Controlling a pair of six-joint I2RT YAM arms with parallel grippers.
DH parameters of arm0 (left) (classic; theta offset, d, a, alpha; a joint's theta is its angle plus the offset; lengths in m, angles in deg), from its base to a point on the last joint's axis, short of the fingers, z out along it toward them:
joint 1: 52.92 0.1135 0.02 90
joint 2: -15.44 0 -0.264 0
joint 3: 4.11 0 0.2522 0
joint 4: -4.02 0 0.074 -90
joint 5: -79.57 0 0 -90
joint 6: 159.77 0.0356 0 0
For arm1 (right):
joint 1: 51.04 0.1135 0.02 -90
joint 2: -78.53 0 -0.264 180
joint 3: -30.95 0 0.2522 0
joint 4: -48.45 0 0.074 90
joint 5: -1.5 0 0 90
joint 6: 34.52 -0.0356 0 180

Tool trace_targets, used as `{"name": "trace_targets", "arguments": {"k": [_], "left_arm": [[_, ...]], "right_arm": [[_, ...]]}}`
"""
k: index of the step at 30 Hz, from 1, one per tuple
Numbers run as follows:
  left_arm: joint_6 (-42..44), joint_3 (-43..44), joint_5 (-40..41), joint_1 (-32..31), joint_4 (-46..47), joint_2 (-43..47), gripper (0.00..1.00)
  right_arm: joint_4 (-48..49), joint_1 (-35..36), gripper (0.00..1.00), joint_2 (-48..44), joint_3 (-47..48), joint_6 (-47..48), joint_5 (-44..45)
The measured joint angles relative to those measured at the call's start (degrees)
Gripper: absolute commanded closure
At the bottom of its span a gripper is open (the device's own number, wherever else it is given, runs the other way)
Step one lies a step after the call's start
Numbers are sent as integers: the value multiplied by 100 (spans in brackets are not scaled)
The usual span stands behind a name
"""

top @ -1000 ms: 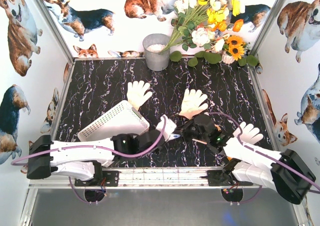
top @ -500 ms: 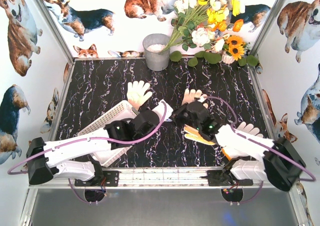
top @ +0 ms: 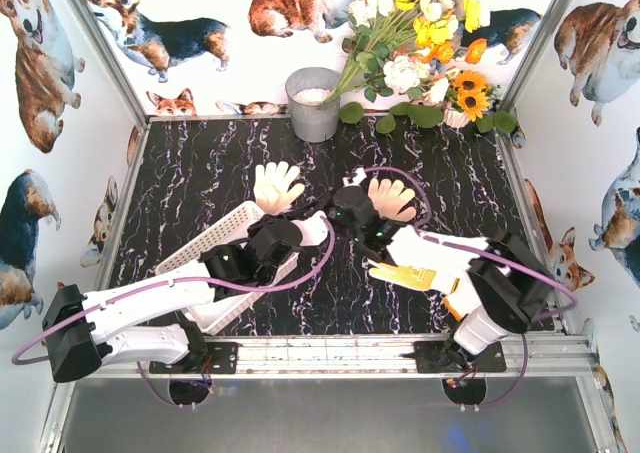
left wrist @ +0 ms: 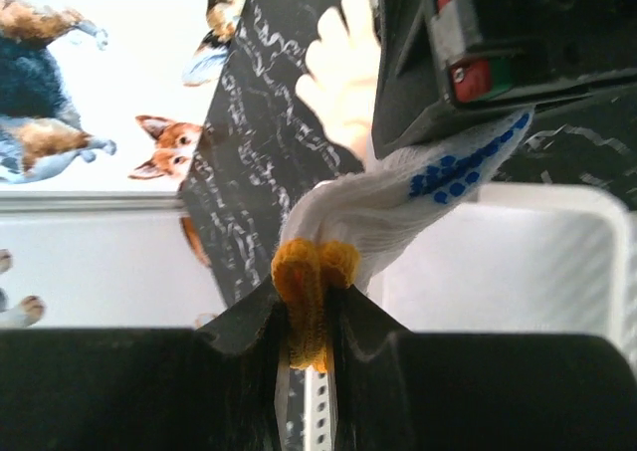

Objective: Put the gloves into the storage basket
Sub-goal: Move the bin to the center of the board.

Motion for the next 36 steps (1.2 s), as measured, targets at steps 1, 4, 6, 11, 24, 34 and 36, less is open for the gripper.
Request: {"name": "trace_targets", "arguments": {"k": [1, 4, 6, 11, 24, 34, 36], "left_arm": [[138, -33, 55, 37, -2, 2, 100], [553, -116, 186, 116, -55, 42, 100], [774, -153, 247, 160, -122, 101, 100], [1156, -181, 407, 208, -544, 278, 100], [1473, -522, 717, 210, -1954, 1003, 100], [1880, -957, 715, 240, -2603, 1447, 100], [1958, -1034, 682, 254, -2662, 1480, 100]], "right_arm": [[57, 28, 100, 136, 81, 57, -4], [210, 120, 100, 470, 273, 173, -15], [310, 197, 100, 636, 365, 227, -31], [474, 402, 100, 887, 603, 367, -31], [756, 916, 100, 1637, 1193, 514, -122], [813, 1198, 100, 2229, 1613, 507, -245], [839, 1228, 100, 2354, 1668, 492, -278]]}}
